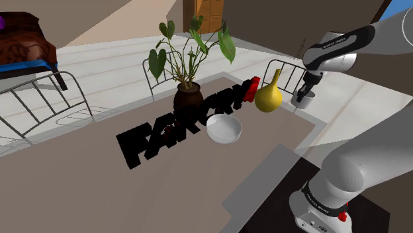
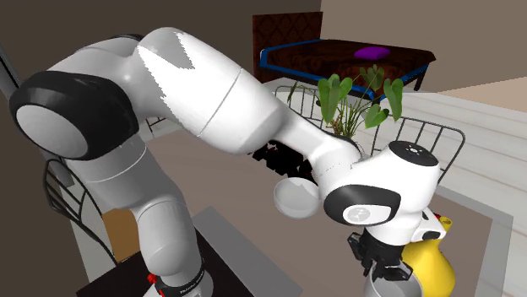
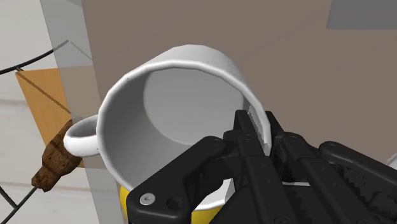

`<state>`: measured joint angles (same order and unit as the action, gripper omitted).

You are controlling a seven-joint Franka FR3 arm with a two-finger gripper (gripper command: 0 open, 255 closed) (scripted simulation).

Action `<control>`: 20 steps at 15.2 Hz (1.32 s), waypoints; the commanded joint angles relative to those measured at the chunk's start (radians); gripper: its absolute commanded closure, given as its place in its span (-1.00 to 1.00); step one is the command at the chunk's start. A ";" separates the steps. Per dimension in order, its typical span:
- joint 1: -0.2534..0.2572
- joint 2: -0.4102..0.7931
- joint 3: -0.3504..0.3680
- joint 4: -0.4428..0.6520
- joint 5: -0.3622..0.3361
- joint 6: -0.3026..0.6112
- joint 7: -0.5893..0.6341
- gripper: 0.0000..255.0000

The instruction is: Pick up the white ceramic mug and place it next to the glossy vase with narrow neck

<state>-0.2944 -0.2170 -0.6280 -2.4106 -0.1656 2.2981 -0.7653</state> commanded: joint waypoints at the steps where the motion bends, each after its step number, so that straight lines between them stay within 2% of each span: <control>1: 0.003 0.018 -0.006 -0.014 0.009 0.031 -0.006 1.00; 11: 0.023 0.132 -0.035 -0.068 0.088 0.183 -0.066 1.00; 20: 0.034 0.264 -0.037 -0.095 0.231 0.315 -0.170 1.00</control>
<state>-0.2609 0.0296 -0.6676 -2.5041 0.0438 2.5972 -0.9205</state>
